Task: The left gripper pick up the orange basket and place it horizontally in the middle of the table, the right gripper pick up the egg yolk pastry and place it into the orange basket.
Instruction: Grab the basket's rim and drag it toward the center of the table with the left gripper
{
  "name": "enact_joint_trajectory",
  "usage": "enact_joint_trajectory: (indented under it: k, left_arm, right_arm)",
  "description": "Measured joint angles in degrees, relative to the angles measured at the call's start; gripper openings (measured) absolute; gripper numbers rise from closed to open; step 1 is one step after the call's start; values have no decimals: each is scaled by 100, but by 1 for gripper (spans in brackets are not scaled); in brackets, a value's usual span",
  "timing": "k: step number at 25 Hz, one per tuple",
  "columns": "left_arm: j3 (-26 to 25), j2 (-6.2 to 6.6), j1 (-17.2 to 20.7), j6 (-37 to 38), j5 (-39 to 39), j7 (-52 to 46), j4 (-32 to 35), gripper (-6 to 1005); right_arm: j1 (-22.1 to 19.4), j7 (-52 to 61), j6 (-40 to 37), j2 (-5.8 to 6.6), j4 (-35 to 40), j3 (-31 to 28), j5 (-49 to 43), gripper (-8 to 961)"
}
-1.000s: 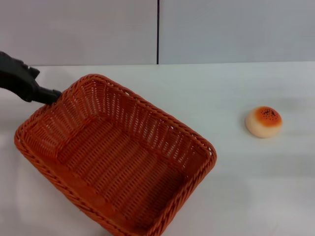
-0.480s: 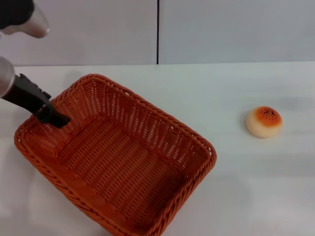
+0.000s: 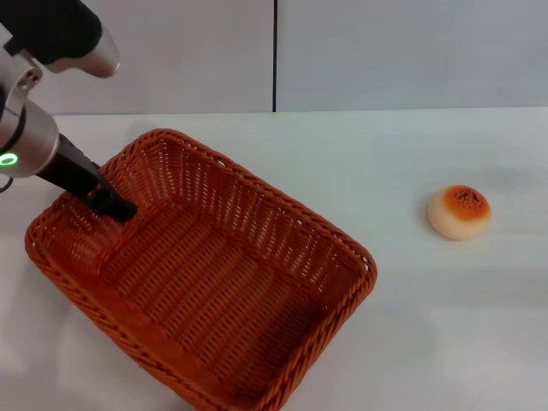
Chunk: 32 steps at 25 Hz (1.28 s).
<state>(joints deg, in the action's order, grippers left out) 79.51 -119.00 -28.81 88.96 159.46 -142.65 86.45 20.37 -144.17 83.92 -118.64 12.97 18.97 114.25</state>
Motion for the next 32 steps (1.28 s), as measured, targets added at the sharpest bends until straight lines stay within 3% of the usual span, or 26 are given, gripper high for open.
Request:
enact_joint_trajectory:
  k: [5,16,19,25,32]
  left_arm:
    - [71,0,-203,50,133,-132,-418,722]
    - [350,-3,-482,171,457,-139,-581,698]
    - [589,-6,-514,187,495,-144,-618,483]
    - [819,-8,-558,176,593,-227,-588,290]
    - [772,-9,-617,240,556,-224,-584,277]
  right_arm:
    - [-21,18,54,9,22,-30,-2,685]
    - [-68,12,93,42,21,-36,5,686]
    - [-89,18,109,43,21,-57,7,686]
    - [-98,24,193,43,21,-175,10,685]
    - [-66,26,178,71,6,-192,10,685]
